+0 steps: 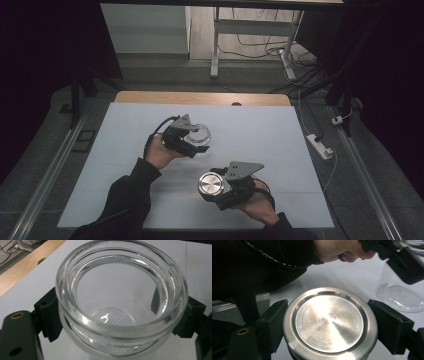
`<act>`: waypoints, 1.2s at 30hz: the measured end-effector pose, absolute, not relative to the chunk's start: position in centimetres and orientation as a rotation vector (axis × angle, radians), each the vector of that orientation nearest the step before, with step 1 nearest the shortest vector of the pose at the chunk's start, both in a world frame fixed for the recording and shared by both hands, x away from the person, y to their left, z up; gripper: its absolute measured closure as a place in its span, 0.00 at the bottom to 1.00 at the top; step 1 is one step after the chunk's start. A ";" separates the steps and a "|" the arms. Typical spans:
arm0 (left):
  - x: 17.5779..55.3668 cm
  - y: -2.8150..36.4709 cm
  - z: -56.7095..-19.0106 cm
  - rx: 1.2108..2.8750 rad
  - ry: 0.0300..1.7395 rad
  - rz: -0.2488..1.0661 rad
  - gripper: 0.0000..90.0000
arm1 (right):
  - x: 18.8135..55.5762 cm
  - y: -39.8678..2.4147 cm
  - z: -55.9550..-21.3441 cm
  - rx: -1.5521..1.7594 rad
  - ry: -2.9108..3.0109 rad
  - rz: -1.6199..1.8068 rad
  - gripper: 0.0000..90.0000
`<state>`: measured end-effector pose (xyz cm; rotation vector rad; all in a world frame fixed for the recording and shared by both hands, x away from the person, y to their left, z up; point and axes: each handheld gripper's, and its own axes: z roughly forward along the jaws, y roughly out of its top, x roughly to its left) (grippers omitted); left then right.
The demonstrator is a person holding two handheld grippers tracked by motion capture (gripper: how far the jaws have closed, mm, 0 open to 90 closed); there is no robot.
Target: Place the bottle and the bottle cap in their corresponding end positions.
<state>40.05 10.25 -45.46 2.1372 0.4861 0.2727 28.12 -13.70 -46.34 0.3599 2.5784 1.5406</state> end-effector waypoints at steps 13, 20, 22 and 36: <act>41.7 9.1 -46.5 2.139 0.498 0.296 0.17 | 28.7 -12.7 -48.3 0.365 2.601 1.491 0.21; 42.4 8.9 -47.1 2.138 0.507 0.310 0.17 | 29.5 -12.1 -49.5 0.390 2.637 1.475 0.21; 42.5 8.9 -47.3 2.138 0.517 0.317 0.17 | 29.7 -12.1 -49.8 0.402 2.638 1.470 0.21; 43.8 8.6 -49.2 2.154 0.578 0.330 0.17 | 31.2 -11.2 -52.3 0.439 2.660 1.389 0.21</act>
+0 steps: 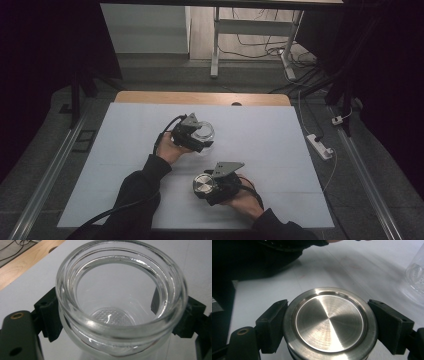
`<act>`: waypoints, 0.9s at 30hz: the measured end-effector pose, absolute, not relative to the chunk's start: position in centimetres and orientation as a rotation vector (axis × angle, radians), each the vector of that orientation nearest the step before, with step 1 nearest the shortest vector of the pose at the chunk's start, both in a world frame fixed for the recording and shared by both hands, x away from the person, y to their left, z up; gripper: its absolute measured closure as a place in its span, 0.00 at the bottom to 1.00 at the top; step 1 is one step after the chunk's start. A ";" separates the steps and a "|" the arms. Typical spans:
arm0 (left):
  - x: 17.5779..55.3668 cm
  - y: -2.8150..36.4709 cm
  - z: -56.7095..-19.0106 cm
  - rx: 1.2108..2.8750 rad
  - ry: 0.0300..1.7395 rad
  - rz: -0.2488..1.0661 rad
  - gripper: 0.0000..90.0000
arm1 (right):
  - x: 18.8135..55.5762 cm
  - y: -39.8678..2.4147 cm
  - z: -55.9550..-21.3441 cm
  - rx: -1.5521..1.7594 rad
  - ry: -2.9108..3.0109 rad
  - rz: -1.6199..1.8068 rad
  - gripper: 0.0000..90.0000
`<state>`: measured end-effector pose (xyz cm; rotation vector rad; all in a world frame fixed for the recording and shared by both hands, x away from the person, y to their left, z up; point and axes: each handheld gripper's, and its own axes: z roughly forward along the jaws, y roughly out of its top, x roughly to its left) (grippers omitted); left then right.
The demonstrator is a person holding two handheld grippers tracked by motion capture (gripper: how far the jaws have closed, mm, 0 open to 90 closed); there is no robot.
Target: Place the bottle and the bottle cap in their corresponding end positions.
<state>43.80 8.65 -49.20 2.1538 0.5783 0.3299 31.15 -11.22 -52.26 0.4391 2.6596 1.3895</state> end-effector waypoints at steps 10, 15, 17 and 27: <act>44.1 8.3 -50.3 2.158 0.604 0.343 0.17 | 31.7 -10.7 -53.4 0.441 2.669 1.309 0.21; 44.3 8.2 -50.6 2.166 0.607 0.337 0.17 | 31.7 -10.4 -53.7 0.427 2.689 1.245 0.21; 44.3 8.2 -50.8 2.155 0.616 0.328 0.17 | 31.7 -10.3 -53.8 0.427 2.692 1.227 0.21; 44.6 8.6 -51.1 2.130 0.639 0.293 0.17 | 31.9 -10.0 -54.0 0.445 2.733 1.140 0.18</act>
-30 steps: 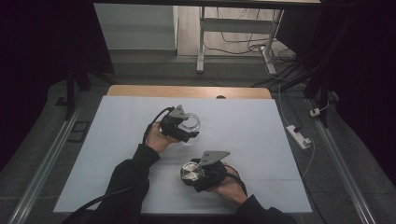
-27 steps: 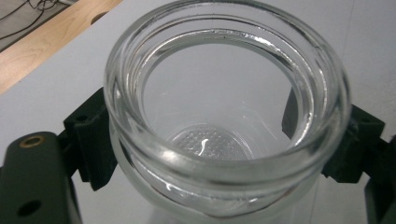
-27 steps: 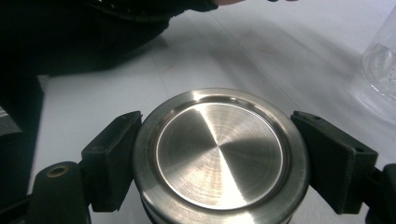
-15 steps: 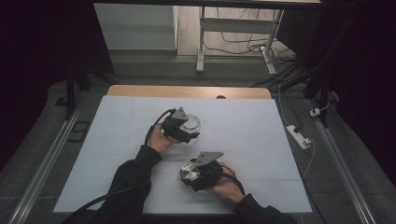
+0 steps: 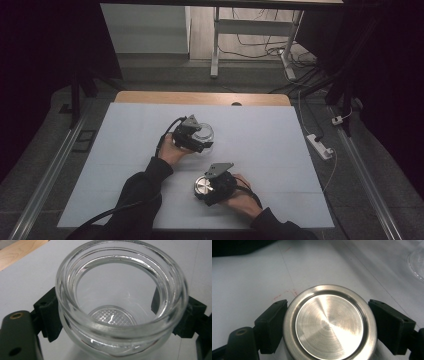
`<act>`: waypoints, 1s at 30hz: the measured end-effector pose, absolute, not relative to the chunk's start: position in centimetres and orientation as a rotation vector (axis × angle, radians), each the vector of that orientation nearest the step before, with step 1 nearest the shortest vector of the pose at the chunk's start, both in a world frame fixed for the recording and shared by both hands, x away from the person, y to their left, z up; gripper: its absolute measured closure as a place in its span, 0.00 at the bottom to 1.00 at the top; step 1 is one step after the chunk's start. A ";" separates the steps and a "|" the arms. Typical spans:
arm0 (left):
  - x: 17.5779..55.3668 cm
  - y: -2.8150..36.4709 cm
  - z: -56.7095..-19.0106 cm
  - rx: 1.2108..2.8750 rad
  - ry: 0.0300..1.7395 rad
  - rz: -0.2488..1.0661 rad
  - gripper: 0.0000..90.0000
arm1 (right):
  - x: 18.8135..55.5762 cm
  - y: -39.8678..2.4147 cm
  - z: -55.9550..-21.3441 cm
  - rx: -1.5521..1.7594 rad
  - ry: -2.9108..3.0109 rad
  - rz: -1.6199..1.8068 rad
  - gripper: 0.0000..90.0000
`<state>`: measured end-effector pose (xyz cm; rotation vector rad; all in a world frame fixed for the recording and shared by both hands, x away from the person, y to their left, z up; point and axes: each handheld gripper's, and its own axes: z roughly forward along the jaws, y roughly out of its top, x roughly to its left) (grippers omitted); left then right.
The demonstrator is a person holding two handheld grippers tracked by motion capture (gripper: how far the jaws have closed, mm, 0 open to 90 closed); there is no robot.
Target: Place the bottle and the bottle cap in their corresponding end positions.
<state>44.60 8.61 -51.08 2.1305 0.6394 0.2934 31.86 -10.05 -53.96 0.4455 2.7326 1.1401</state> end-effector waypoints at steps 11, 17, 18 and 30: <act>43.9 8.6 -50.1 2.132 0.669 0.297 0.06 | 32.1 -10.8 -52.3 0.544 2.670 1.253 0.08; 43.2 9.7 -49.4 2.119 0.697 0.284 0.02 | 32.0 -11.1 -51.5 0.564 2.656 1.301 0.07; 43.1 9.9 -49.3 2.116 0.700 0.278 0.02 | 31.9 -11.2 -51.4 0.568 2.653 1.306 0.07; 40.5 11.1 -48.7 2.080 0.669 0.183 0.00 | 31.6 -12.2 -49.5 0.606 2.584 1.432 0.05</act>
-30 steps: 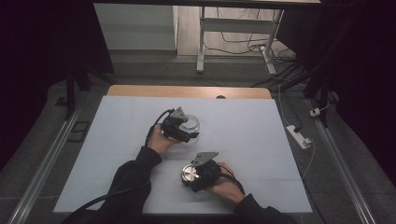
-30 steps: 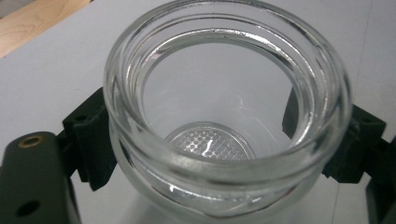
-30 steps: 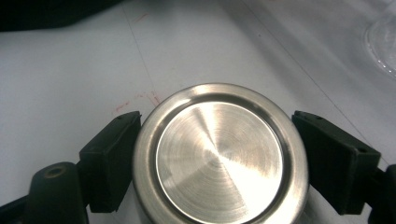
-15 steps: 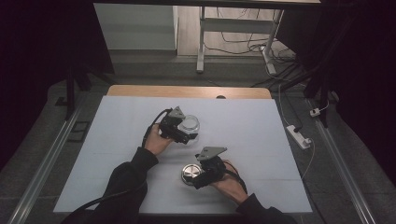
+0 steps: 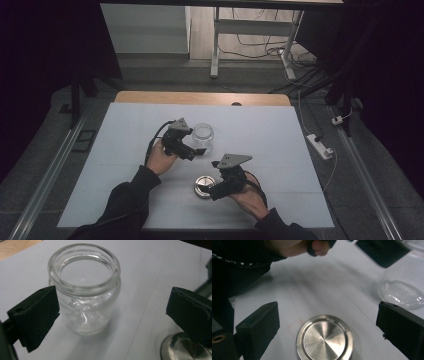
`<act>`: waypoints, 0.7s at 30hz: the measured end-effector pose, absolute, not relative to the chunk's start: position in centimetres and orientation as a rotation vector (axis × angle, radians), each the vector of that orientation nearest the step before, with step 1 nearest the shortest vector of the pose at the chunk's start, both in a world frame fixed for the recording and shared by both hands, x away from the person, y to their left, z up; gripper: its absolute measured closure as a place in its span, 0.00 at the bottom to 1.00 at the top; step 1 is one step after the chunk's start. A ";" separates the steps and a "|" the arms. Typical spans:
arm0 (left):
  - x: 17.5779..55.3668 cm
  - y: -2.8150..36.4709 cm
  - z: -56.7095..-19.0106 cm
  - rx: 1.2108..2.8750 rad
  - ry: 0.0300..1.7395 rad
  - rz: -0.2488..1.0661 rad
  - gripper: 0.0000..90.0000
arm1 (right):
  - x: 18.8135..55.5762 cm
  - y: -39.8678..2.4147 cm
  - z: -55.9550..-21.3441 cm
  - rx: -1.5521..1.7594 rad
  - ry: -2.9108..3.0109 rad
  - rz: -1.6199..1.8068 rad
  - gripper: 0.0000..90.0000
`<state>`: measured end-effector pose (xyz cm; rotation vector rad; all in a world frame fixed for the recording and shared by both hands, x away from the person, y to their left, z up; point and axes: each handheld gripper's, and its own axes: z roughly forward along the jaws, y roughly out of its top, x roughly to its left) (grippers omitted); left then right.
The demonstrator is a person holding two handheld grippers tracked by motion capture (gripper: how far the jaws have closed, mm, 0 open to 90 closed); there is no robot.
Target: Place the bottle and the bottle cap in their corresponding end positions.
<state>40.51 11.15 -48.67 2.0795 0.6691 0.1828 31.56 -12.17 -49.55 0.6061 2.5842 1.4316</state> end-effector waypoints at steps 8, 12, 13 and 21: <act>38.9 12.2 -48.8 2.087 0.626 0.119 0.00 | 31.3 -12.7 -49.0 0.610 2.562 1.455 0.04; 38.0 12.8 -48.8 2.076 0.624 0.099 0.00 | 31.2 -12.9 -49.0 0.614 2.566 1.441 0.03; 37.8 12.9 -48.9 2.069 0.627 0.089 0.00 | 31.1 -12.9 -48.9 0.613 2.565 1.437 0.02; 35.9 13.8 -48.5 2.029 0.615 0.056 0.00 | 30.9 -13.3 -48.7 0.605 2.567 1.428 0.02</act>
